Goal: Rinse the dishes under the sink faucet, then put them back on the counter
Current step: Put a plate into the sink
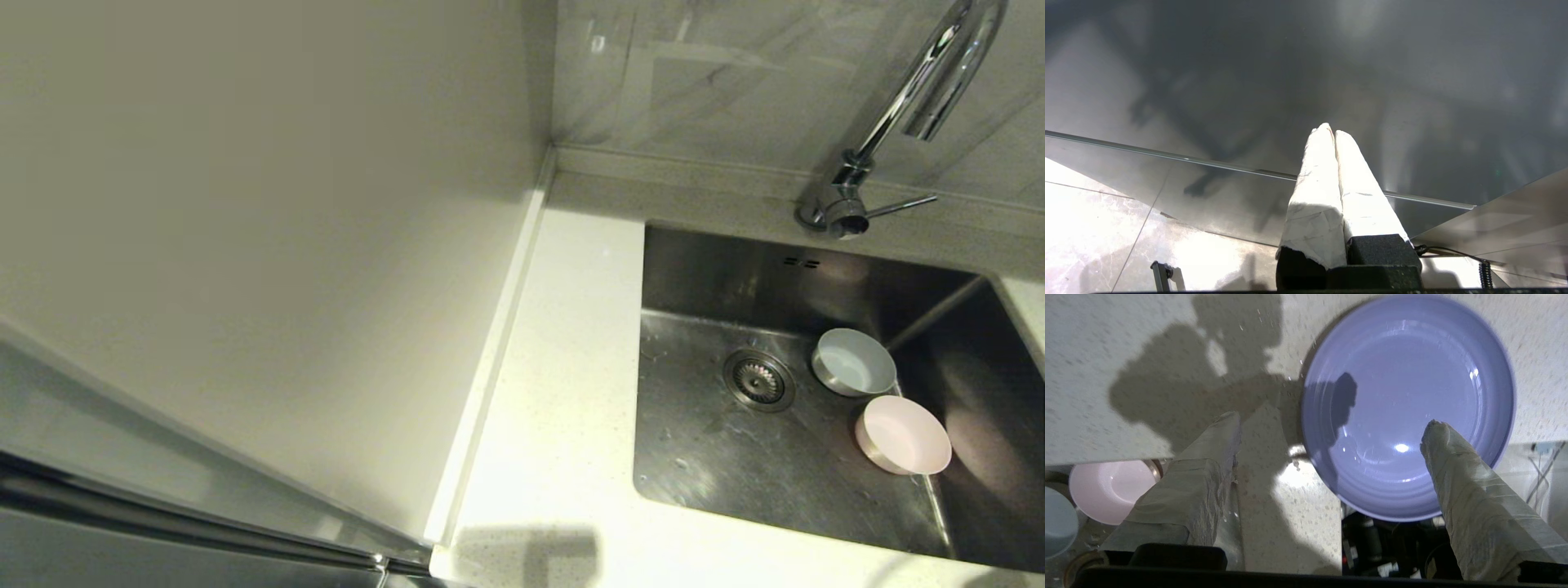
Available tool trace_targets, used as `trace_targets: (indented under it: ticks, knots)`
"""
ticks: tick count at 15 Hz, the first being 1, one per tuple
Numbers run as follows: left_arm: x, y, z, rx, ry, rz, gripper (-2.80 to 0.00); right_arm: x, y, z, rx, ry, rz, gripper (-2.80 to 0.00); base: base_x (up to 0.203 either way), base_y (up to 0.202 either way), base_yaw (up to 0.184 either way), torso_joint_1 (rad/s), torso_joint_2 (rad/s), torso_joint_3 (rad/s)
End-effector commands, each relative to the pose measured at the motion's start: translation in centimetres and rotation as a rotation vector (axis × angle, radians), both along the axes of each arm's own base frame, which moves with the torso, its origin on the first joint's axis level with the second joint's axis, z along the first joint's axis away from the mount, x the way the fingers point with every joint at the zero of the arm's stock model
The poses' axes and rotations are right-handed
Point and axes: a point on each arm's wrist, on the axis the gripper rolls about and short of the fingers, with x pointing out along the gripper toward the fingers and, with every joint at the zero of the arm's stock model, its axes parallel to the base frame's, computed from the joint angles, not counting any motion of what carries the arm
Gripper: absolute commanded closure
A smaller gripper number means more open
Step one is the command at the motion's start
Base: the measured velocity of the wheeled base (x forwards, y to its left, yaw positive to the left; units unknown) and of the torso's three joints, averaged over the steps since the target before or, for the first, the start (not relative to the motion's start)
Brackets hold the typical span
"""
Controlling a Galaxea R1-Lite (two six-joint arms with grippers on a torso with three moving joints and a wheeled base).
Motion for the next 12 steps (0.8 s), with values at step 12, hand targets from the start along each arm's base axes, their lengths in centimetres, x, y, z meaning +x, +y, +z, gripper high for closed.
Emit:
trace_targets:
  ticks: [12]
  knots:
    - [0.0, 0.0, -0.1, 0.000, 0.003, -0.001, 0.00, 0.5, -2.3, -3.3, 0.206, -0.077, -0.028, -2.80, 0.000, 0.000, 0.000, 0.000, 0.00, 0.000]
